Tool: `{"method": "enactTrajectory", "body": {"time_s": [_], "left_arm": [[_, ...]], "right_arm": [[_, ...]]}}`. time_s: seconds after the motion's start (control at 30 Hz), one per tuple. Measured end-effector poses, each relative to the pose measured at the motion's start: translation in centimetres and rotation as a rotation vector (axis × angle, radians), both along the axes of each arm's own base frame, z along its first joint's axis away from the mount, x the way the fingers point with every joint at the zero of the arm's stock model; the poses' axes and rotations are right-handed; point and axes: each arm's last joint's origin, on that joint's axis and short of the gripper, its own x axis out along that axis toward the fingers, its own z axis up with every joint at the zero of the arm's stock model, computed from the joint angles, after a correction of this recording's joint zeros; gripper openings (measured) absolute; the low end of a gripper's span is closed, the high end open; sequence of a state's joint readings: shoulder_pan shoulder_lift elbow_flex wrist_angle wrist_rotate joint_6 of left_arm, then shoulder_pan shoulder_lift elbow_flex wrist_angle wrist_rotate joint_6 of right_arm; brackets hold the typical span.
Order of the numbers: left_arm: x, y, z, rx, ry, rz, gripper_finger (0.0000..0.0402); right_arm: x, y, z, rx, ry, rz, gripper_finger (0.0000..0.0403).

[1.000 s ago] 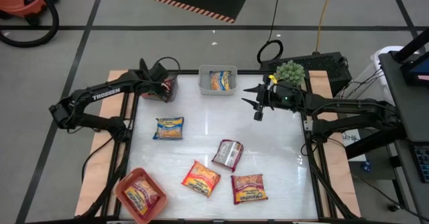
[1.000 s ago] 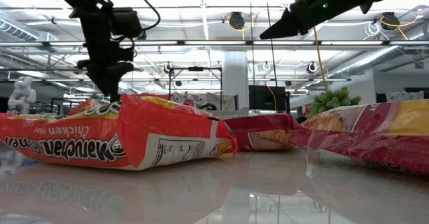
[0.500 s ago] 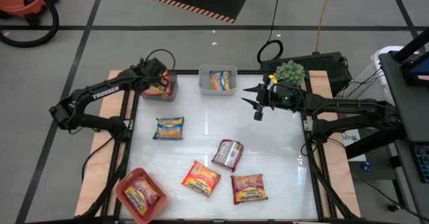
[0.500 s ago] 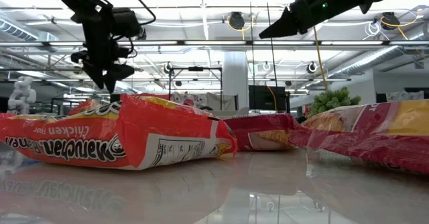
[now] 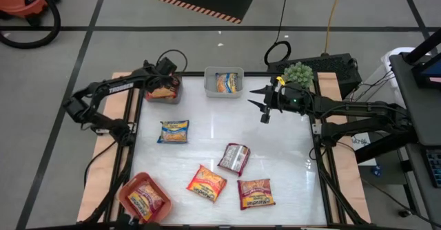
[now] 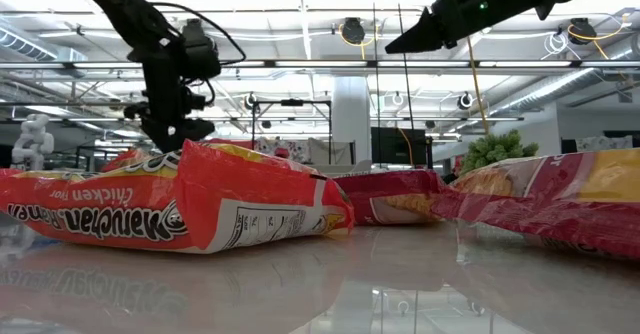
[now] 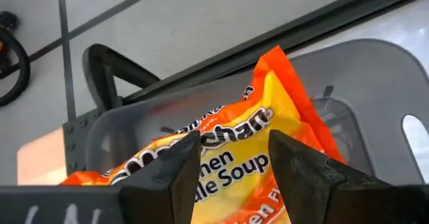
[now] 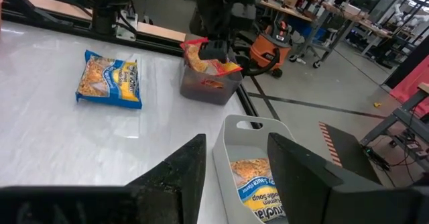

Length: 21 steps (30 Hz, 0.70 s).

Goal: Sort Maruchan noodles
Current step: Put the top orange noodle pack into the black bin, then put the top red noodle pack into the orange bin

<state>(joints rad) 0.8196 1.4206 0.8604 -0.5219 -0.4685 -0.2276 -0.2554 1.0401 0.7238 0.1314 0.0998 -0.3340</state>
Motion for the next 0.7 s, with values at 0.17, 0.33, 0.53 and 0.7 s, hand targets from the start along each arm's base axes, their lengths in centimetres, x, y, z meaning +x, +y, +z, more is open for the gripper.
{"method": "enactTrajectory", "body": {"time_s": [0.17,0.33,0.53,0.7], "left_arm": [[0.4,0.5,-0.7,-0.009,0.001,-0.017,0.0181],[0.8,0.4,-1.1,-0.071,-0.046,-0.071,0.0181],[1.3,-0.3,-0.5,-0.096,-0.110,-0.156,0.0181],[1.2,-1.7,1.5,-0.054,-0.151,-0.188,0.0181]], "right_arm": [[0.0,0.0,0.0,-0.014,0.005,0.004,0.0155],[0.0,0.0,0.0,-0.014,0.006,0.003,0.0155],[0.0,0.0,0.0,-0.017,0.007,0.004,0.0155],[0.0,0.0,-0.1,-0.015,0.013,0.005,0.0155]]}}
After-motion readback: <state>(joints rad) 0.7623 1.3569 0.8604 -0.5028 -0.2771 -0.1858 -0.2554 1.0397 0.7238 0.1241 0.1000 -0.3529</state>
